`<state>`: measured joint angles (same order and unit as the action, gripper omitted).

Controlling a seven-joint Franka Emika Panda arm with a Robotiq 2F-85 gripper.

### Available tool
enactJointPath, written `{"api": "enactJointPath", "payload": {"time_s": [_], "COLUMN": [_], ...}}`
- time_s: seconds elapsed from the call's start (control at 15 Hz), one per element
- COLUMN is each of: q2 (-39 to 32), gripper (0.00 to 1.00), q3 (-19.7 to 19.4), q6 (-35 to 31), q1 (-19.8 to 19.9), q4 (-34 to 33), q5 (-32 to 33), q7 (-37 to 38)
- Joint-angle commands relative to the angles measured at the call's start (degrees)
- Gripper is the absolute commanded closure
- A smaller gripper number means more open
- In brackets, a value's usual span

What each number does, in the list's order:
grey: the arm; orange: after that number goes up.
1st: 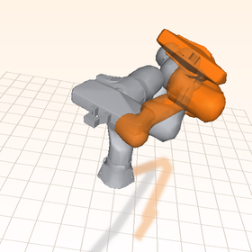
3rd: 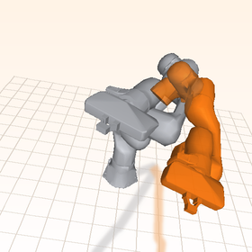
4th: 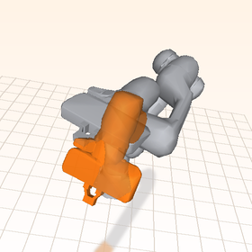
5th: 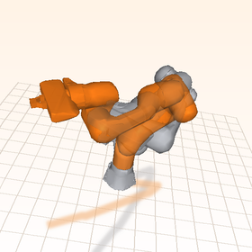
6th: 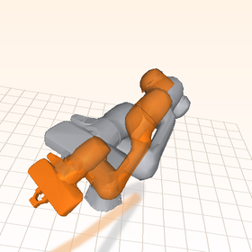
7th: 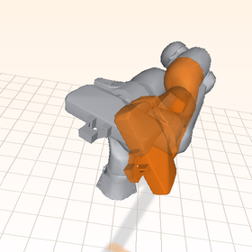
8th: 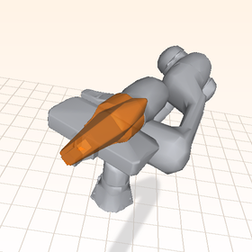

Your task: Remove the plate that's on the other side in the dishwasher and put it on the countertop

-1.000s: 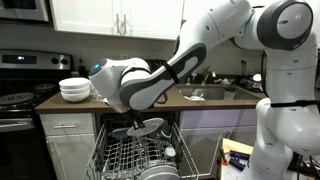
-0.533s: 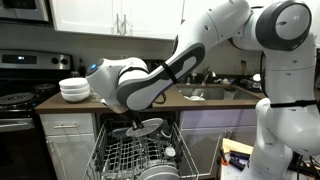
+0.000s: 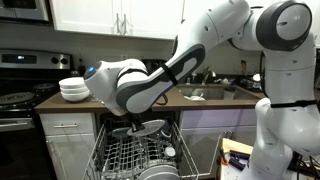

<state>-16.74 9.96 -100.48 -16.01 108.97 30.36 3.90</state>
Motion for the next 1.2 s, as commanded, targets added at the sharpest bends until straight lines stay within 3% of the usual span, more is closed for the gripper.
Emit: {"api": "enactJointPath", "payload": {"time_s": [0.0,0.47,1.13], "q2": [0.06,-1.22,-2.08], "gripper": [0.98,0.98,0.98], "q3": [0.07,0.14,-0.84], "q6": [6.25,17.78,18.89], "q1": [-3.01,-6.00,-5.05], "q4": [-2.05,-3.85,-2.07], "q5": [2.82,8.37,16.89], "q7": [7.65,17.02,20.86]}}
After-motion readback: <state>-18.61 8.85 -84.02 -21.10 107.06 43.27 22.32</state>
